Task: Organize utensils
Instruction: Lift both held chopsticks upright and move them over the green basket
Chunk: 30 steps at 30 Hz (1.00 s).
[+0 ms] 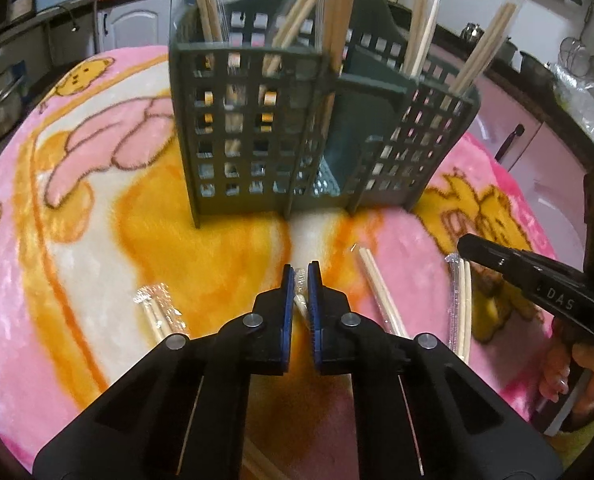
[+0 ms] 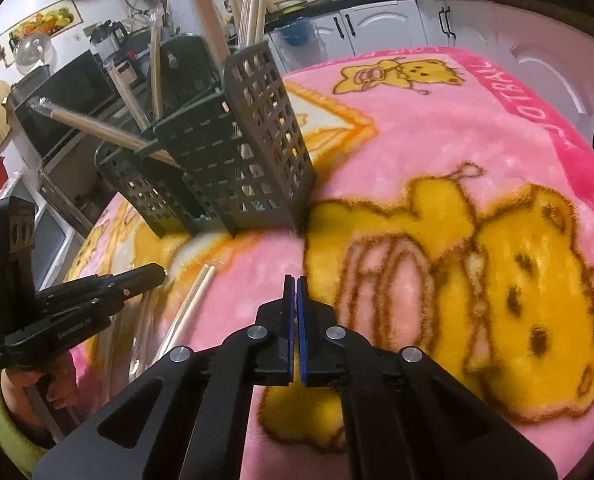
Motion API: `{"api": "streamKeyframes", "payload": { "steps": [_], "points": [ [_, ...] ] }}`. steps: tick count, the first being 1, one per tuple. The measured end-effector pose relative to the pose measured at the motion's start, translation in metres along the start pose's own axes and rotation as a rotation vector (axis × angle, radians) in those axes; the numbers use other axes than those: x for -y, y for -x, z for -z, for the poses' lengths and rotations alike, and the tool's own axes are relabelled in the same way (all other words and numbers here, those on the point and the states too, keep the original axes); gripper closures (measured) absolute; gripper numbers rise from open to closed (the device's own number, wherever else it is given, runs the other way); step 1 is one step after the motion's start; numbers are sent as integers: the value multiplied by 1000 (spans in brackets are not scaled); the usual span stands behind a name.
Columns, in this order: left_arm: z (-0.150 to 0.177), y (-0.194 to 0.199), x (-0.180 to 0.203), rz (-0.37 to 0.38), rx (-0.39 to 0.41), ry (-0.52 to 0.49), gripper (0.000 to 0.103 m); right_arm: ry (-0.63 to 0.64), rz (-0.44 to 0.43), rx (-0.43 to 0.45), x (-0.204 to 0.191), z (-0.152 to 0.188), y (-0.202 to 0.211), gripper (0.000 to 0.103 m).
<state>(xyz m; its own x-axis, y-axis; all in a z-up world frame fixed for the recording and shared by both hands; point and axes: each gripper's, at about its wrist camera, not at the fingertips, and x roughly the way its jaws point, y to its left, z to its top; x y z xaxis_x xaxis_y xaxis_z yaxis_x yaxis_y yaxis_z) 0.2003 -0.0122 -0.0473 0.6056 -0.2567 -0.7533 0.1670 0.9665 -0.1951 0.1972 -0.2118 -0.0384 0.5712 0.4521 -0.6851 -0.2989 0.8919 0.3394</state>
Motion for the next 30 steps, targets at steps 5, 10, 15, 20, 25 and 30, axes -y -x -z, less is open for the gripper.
{"api": "streamKeyframes", "payload": {
  "steps": [5, 10, 15, 20, 25, 30],
  "points": [
    [-4, 16, 0, 7, 39, 2, 99, -18, -3, 43, 5, -3, 15, 102],
    [-12, 38, 0, 14, 95, 10, 100, -15, 15, 100, 8, -9, 36, 102],
    [-17, 55, 6, 10, 134, 0, 100, 17, 60, 166, 2, -15, 57, 102],
    [-23, 73, 9, 16, 183, -3, 100, 92, 82, 226, -15, -21, 76, 102],
    [-28, 86, 15, 38, 216, -14, 100, 146, 62, 263, -32, -27, 92, 102],
    [-33, 91, 22, 48, 233, -24, 100, 150, 25, 276, -38, -32, 102, 102]
  ]
}}
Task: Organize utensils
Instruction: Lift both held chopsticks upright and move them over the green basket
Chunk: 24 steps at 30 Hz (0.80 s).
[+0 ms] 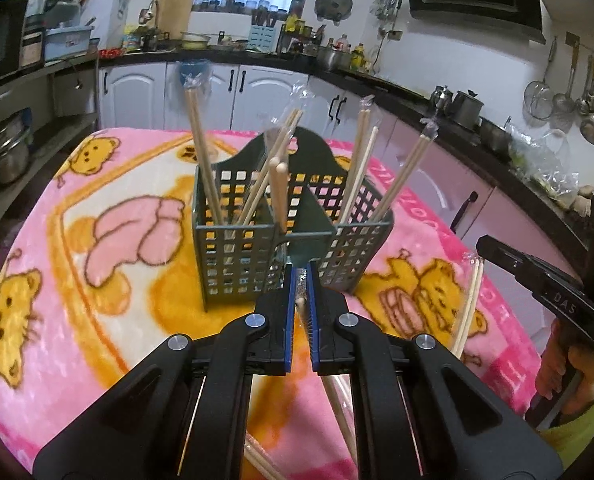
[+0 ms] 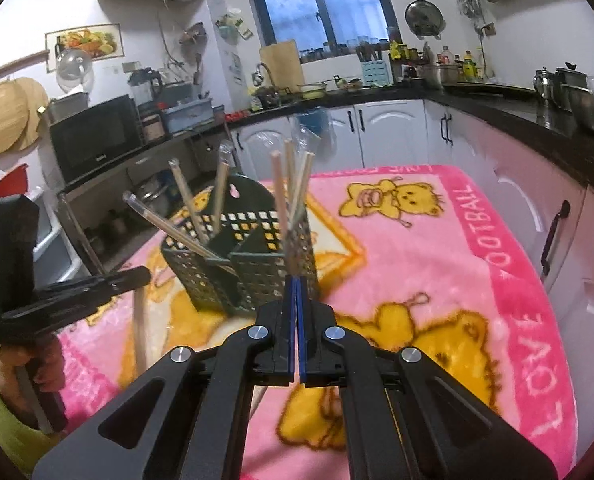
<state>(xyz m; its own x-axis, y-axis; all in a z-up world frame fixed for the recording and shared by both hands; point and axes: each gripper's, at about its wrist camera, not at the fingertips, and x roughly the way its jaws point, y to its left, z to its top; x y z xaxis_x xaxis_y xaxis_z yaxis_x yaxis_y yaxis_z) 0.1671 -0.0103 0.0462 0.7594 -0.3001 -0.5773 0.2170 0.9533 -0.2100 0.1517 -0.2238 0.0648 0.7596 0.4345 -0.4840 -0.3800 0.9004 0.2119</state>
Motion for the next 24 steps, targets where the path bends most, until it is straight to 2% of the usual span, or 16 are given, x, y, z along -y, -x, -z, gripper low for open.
{"api": "streamKeyframes", "payload": {
  "steps": [14, 24],
  "points": [
    [-25, 24, 22, 47, 86, -53, 101, 79, -51, 60, -38, -16, 29, 102],
    [-49, 36, 35, 77, 137, -79, 101, 105, -70, 100, -51, -34, 35, 102]
  ]
}}
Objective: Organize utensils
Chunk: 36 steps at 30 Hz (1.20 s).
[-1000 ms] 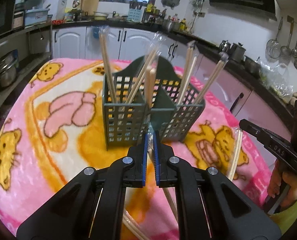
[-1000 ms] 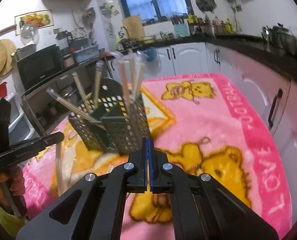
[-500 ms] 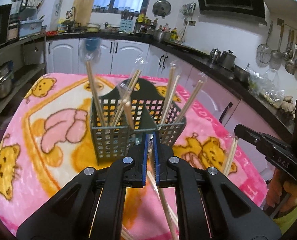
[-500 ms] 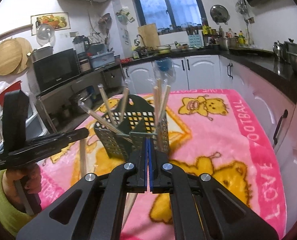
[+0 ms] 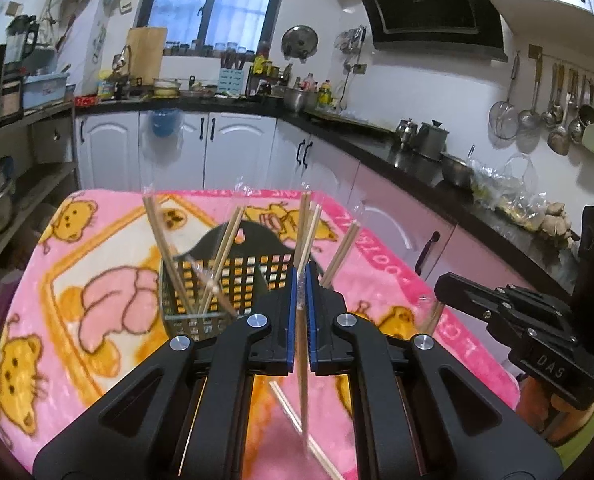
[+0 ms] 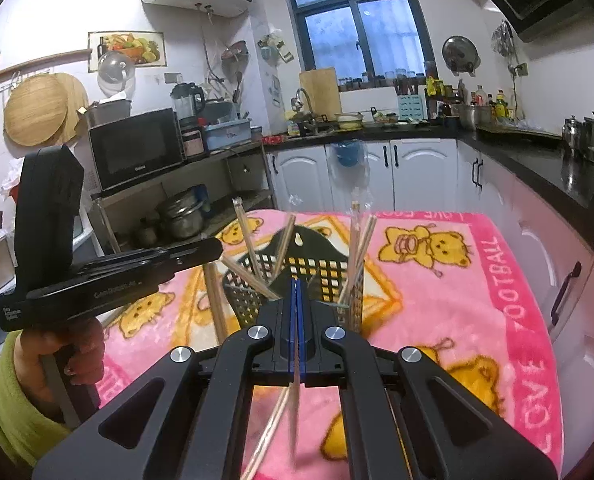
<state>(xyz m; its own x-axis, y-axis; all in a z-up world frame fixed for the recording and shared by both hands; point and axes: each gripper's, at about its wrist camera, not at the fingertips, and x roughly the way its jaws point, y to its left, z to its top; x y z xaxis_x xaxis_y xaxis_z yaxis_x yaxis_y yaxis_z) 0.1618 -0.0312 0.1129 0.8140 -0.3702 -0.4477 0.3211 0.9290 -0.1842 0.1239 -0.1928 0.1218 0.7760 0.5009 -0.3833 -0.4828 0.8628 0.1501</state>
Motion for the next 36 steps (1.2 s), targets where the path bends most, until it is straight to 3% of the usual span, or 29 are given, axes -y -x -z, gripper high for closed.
{"api": "streamKeyframes", "payload": {
  "steps": [24, 36],
  "points": [
    [-74, 36, 17, 15, 172, -42, 103, 66, -11, 110, -20, -71, 7, 102],
    [-103, 37, 19, -15, 231, -65, 103, 92, -14, 166, -23, -106, 5, 102]
  ]
}}
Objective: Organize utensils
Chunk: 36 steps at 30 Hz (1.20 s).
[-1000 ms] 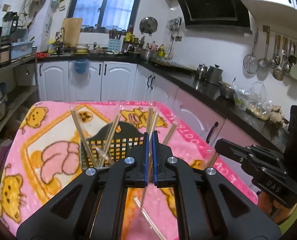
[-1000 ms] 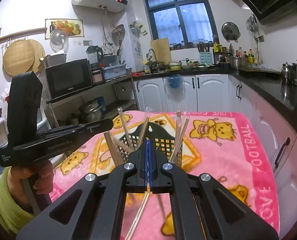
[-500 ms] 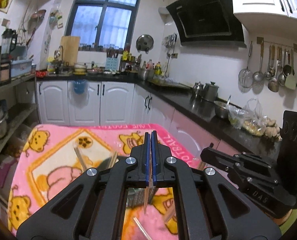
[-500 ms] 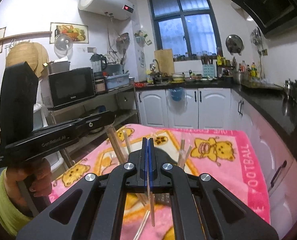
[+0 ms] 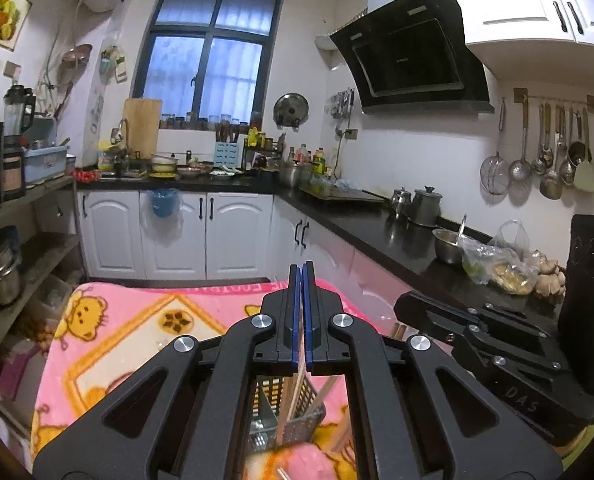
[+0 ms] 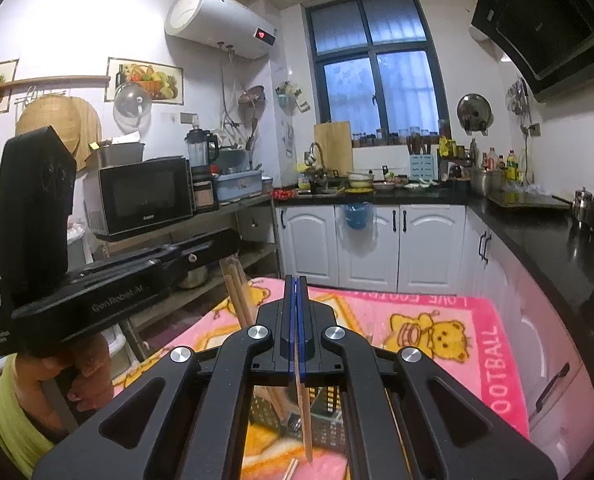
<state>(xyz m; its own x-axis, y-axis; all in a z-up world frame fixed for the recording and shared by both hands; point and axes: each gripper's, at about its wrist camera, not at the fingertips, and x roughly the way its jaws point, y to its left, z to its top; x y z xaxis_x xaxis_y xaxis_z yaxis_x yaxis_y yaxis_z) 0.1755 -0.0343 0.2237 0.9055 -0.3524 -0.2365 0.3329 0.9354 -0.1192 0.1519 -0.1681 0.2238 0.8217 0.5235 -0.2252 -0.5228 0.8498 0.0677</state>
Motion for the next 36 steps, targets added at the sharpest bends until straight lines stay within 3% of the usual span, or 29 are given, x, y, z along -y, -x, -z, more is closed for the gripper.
{"api": "streamKeyframes", "payload": {
  "steps": [17, 36],
  "points": [
    [-10, -24, -17, -44, 18, 23, 103, -5, -15, 37, 8, -29, -30, 102],
    [20, -79, -49, -17, -59, 121, 103, -104, 11, -50, 40, 1, -94, 102]
  ]
}}
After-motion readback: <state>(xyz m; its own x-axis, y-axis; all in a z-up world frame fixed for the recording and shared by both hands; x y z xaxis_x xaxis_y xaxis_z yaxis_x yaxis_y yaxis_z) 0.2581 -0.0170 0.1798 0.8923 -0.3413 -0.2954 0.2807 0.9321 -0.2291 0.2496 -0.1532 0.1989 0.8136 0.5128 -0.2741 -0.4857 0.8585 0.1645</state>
